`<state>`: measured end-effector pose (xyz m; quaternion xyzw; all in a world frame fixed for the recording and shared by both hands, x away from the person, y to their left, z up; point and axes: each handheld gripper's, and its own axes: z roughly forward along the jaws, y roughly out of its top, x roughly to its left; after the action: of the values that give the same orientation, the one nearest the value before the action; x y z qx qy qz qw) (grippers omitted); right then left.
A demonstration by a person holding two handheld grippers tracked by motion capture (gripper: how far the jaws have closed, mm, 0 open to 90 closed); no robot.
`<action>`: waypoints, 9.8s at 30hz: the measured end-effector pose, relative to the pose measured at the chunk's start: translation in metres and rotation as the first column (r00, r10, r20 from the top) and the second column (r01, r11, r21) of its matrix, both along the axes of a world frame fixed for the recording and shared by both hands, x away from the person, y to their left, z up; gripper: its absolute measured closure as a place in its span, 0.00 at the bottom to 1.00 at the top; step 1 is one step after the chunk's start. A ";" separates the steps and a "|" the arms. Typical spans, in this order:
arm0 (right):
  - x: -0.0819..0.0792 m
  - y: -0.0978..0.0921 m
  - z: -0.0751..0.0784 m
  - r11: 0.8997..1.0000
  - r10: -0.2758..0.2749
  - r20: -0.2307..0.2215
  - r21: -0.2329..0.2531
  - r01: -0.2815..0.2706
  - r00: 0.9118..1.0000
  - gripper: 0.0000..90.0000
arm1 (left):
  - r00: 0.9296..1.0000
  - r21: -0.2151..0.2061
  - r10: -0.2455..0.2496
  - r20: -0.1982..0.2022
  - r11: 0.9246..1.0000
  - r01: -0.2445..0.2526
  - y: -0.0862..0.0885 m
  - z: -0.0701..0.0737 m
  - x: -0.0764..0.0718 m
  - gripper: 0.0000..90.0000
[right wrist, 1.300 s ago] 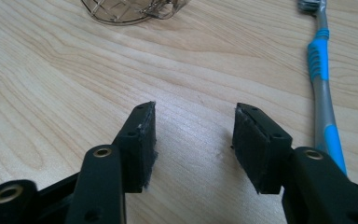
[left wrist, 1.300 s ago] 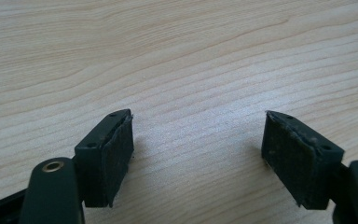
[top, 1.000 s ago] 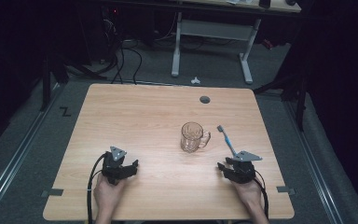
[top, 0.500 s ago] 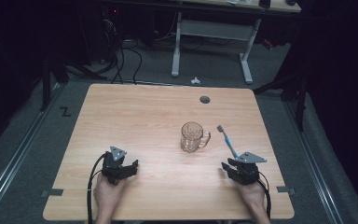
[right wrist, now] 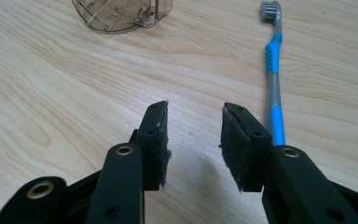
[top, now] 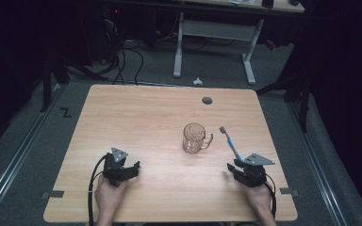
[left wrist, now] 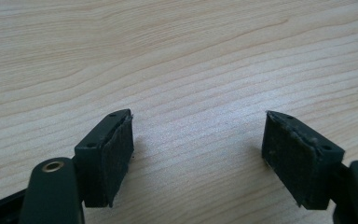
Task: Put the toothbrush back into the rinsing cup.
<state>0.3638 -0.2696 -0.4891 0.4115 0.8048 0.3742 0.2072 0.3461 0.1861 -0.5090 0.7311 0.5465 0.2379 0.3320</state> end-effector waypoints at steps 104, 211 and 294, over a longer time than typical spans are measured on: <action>0.130 0.025 0.042 0.939 -0.032 -0.263 -0.337 -0.060 0.964 0.70 | 1.000 -0.004 -0.002 -0.001 1.000 0.002 0.001 0.000 0.000 0.28; 0.132 0.039 0.083 0.976 0.102 -0.308 -0.155 -0.155 0.946 0.89 | 1.000 0.003 -0.004 0.000 1.000 0.004 0.000 0.000 0.000 0.28; 0.094 0.061 0.134 0.926 0.324 -0.035 0.218 -0.310 0.945 0.89 | 1.000 0.002 -0.005 -0.001 1.000 0.005 0.000 0.000 0.000 0.28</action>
<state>0.4577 -0.2087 -0.3547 0.3085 0.8235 0.4708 0.0710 0.3460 0.1858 -0.5092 0.7327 0.5449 0.2372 0.3316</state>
